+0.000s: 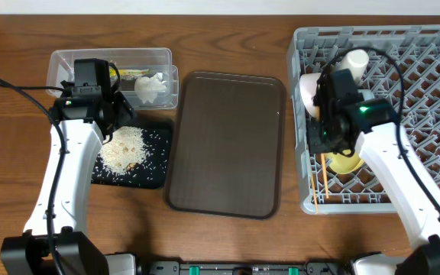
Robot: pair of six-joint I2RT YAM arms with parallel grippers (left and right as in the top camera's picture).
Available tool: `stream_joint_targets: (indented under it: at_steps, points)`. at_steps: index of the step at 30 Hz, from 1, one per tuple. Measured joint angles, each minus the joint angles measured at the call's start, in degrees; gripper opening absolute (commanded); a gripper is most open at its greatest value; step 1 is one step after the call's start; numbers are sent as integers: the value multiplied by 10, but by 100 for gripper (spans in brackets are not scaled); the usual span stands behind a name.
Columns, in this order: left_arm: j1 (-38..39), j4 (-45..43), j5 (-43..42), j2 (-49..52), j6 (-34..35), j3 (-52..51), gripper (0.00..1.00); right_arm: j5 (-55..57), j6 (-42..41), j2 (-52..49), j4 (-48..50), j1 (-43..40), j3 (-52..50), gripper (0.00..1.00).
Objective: Sort waste into correct bins and load items into the dishwasher rack
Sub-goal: 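Carry the chopstick to the rack and insert it beside the first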
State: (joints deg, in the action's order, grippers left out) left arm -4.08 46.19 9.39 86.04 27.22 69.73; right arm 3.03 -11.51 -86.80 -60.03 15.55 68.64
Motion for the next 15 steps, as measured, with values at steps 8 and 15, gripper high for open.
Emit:
stream_joint_targets:
  at_steps: [8, 15]
  points:
    - [0, 0, 0, 0, 0, 0, 88, -12, 8, -5, 38, 0, -28, 29]
    - [0, 0, 0, 0, 0, 0, 88, -14, 11, -5, 40, 0, -28, 30]
